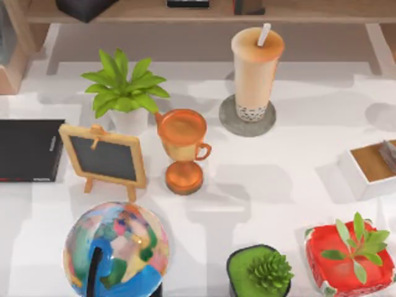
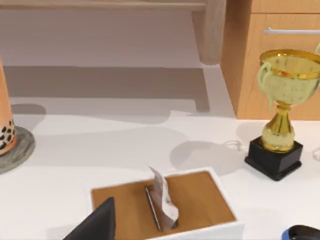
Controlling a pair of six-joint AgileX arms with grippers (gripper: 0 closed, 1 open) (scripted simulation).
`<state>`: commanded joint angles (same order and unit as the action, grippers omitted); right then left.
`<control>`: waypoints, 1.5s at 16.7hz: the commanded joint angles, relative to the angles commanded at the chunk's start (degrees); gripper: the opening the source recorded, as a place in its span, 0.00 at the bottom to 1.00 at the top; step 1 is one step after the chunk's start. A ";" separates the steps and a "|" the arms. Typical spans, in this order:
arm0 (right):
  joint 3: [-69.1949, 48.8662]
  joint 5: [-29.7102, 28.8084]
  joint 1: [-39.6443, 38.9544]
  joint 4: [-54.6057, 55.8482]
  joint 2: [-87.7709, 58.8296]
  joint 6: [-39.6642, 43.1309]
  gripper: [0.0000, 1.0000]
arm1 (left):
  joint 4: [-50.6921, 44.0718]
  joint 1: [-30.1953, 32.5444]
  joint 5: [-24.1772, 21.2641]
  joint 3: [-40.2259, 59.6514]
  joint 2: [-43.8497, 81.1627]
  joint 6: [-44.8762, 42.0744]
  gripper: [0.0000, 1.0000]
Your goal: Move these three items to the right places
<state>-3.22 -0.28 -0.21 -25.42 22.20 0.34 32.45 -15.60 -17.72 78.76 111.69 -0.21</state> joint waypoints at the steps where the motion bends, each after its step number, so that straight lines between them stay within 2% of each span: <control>1: 0.00 0.00 0.00 0.00 0.00 0.00 1.00 | 0.05 -0.30 -0.14 1.07 1.07 0.05 1.00; 5: 0.00 0.00 0.00 0.00 0.00 0.00 1.00 | 0.47 0.10 -0.05 5.51 5.96 0.05 1.00; 9: 0.00 0.00 0.00 0.00 0.00 0.00 1.00 | 0.47 0.17 -0.03 5.63 6.08 0.06 1.00; 22: 0.00 0.00 0.00 0.00 0.00 0.00 1.00 | 0.47 0.17 -0.03 5.63 6.08 0.06 0.02; 25: 0.00 0.00 0.00 0.00 0.00 0.00 1.00 | 0.47 0.17 -0.03 5.63 6.08 0.06 0.00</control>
<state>-3.22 -0.28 -0.21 -25.42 22.20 0.34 32.91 -15.43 -17.75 84.39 117.78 -0.14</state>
